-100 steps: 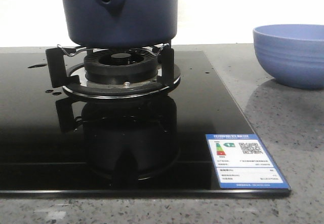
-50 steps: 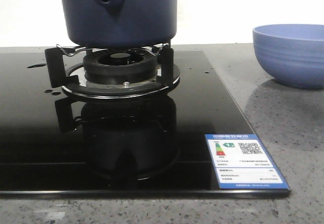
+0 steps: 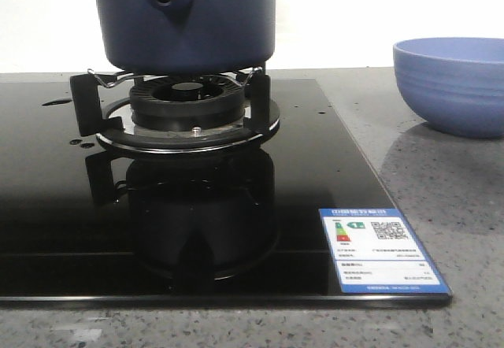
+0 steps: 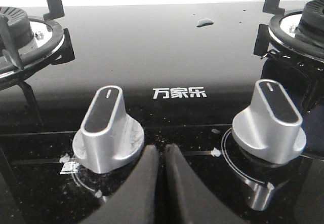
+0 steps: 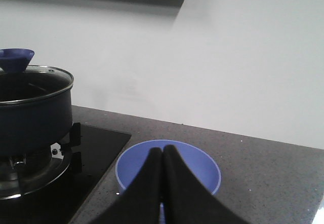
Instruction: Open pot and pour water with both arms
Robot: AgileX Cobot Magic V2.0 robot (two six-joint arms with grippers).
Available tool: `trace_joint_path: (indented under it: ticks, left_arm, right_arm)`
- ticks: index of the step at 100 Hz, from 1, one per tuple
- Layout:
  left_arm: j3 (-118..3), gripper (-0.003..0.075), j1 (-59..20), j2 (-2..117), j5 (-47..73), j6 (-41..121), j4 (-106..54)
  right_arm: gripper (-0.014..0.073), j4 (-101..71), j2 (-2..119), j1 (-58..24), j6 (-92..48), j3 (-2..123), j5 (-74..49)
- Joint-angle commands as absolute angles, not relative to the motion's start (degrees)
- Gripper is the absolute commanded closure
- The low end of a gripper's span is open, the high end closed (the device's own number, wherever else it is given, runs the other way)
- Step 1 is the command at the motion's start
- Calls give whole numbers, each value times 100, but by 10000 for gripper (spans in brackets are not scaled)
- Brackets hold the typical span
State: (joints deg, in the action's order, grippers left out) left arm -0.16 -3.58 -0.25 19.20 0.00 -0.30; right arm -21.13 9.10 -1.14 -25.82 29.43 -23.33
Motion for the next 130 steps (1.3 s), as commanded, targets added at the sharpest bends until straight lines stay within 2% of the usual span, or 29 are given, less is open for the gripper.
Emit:
trace_joint_path:
  ticks: [1, 21, 37, 47, 63, 90, 130]
  left_arm:
    - [183, 733, -341, -178, 1621, -57, -104]
    - [183, 733, -341, -178, 1621, -57, -104]
    - [183, 734, -341, -178, 1621, -57, -104]
    - [183, 733, -341, -178, 1621, -57, -104]
    - [183, 733, -341, -178, 1621, -57, -104]
    - [183, 733, -341, -178, 1621, -57, -104]
    - [183, 733, -341, -178, 1621, -57, -104]
  right_arm:
    - [645, -2109, 969, -123, -2646, 3075, -1917]
    - [645, -1655, 981, -100, -2487, 2830, -1756]
    - [645, 1095, 981, 196, 320, 2243, -1441]
    - [645, 1788, 981, 566, 1405, 1658, -1192]
    - [645, 1788, 905, 979, 1448, 700, -578]
    - [645, 1686, 195, 980, 1448, -171, -575]
    - [645, 1229, -134, 980, 1448, -188, -1838]
